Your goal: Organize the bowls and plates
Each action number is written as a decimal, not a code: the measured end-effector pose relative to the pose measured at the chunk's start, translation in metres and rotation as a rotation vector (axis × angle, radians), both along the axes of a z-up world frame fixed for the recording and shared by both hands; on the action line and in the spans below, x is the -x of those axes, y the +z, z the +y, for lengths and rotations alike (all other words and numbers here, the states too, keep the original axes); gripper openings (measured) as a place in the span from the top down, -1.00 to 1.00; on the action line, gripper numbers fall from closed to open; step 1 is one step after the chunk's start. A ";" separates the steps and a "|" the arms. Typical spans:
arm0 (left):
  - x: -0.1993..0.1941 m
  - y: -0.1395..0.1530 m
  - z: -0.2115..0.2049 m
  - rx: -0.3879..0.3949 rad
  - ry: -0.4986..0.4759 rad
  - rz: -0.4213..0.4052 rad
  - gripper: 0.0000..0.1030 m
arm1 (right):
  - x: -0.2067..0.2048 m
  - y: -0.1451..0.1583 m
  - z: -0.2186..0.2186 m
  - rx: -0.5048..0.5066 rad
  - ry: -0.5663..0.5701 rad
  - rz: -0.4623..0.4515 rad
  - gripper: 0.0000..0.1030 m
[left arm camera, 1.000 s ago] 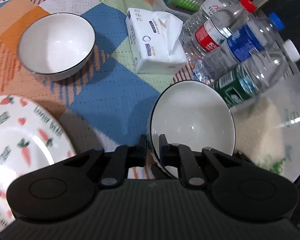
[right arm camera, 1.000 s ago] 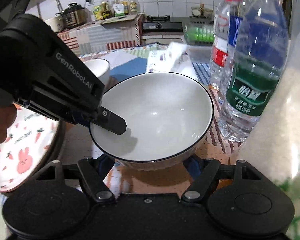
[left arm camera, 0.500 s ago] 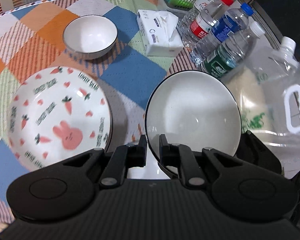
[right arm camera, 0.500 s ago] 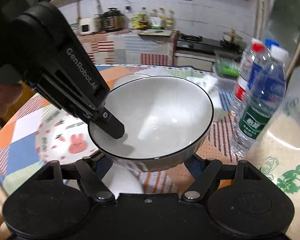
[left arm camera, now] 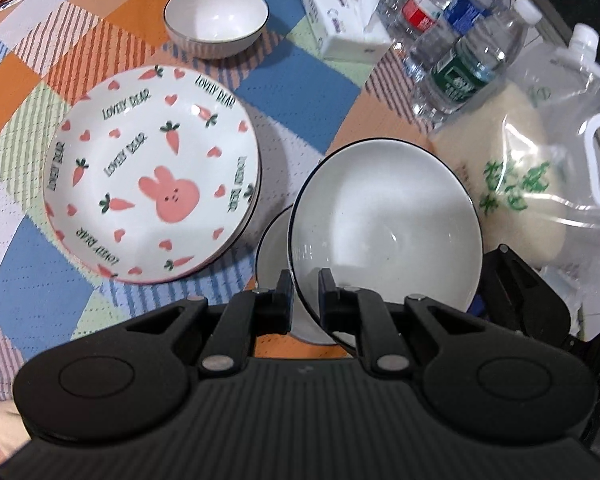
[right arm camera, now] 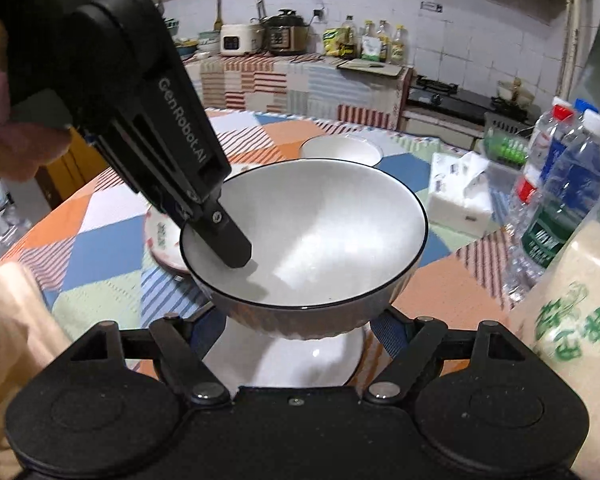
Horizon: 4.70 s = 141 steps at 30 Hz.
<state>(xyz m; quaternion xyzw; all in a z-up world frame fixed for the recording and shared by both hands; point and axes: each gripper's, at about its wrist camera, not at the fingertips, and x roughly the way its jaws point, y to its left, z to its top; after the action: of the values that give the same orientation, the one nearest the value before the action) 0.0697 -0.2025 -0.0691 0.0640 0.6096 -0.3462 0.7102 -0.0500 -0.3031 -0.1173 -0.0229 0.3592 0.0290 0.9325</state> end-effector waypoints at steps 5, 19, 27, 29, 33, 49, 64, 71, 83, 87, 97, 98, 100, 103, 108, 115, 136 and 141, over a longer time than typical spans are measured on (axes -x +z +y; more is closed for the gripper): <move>0.004 -0.012 -0.003 -0.052 -0.027 0.007 0.79 | 0.001 -0.010 0.005 0.008 0.003 0.023 -0.63; 0.009 -0.029 -0.006 -0.098 -0.052 0.033 0.77 | 0.003 -0.025 0.014 0.047 -0.022 0.081 -0.63; 0.009 -0.032 -0.008 -0.096 -0.065 0.029 0.77 | 0.004 -0.024 0.017 0.059 -0.041 0.097 -0.64; 0.012 -0.032 -0.010 -0.092 -0.090 0.007 0.77 | 0.004 -0.023 0.017 0.055 -0.052 0.105 -0.65; 0.011 -0.035 -0.010 -0.092 -0.092 0.015 0.77 | 0.004 -0.023 0.015 0.039 -0.059 0.112 -0.66; 0.006 -0.034 -0.008 -0.104 -0.088 -0.003 0.56 | 0.011 -0.021 0.020 0.083 -0.032 0.113 -0.69; -0.008 0.037 0.008 -0.001 -0.078 -0.175 0.55 | 0.015 0.035 0.010 0.119 0.022 -0.047 -0.69; -0.029 0.055 0.016 0.051 -0.044 -0.257 0.55 | -0.014 0.065 -0.009 0.065 0.047 -0.077 -0.69; -0.096 0.058 0.010 0.167 0.039 -0.325 0.55 | -0.103 0.070 -0.068 -0.244 -0.056 -0.025 -0.60; -0.126 0.038 0.002 0.134 0.077 -0.327 0.49 | -0.144 0.055 -0.092 -0.389 -0.120 0.066 -0.51; -0.187 -0.015 -0.011 0.121 0.213 -0.269 0.42 | -0.223 0.009 -0.116 -0.509 -0.225 0.140 -0.13; -0.191 -0.018 -0.013 0.121 0.225 -0.276 0.41 | -0.230 0.004 -0.115 -0.505 -0.232 0.148 -0.05; -0.199 -0.025 -0.017 0.121 0.231 -0.269 0.37 | -0.244 -0.007 -0.114 -0.491 -0.251 0.169 -0.02; -0.211 -0.036 -0.024 0.124 0.236 -0.258 0.26 | -0.262 -0.021 -0.115 -0.474 -0.279 0.182 -0.02; -0.221 -0.062 -0.032 0.111 0.288 -0.226 0.20 | -0.278 -0.041 -0.119 -0.455 -0.324 0.212 0.37; -0.223 -0.079 -0.045 0.070 0.276 -0.256 0.20 | -0.274 -0.057 -0.138 -0.601 -0.365 0.182 0.46; -0.173 -0.036 -0.029 0.170 0.216 -0.171 0.53 | -0.233 -0.030 -0.149 -0.711 -0.434 0.175 0.82; -0.156 -0.022 -0.022 0.156 0.214 -0.161 0.53 | -0.216 -0.015 -0.143 -0.719 -0.420 0.162 0.82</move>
<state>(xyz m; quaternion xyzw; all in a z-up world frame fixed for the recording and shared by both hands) 0.2253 -0.2240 -0.0914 -0.0289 0.5252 -0.3087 0.7925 0.1660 -0.4456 -0.1318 0.3799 0.3951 -0.0365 0.8356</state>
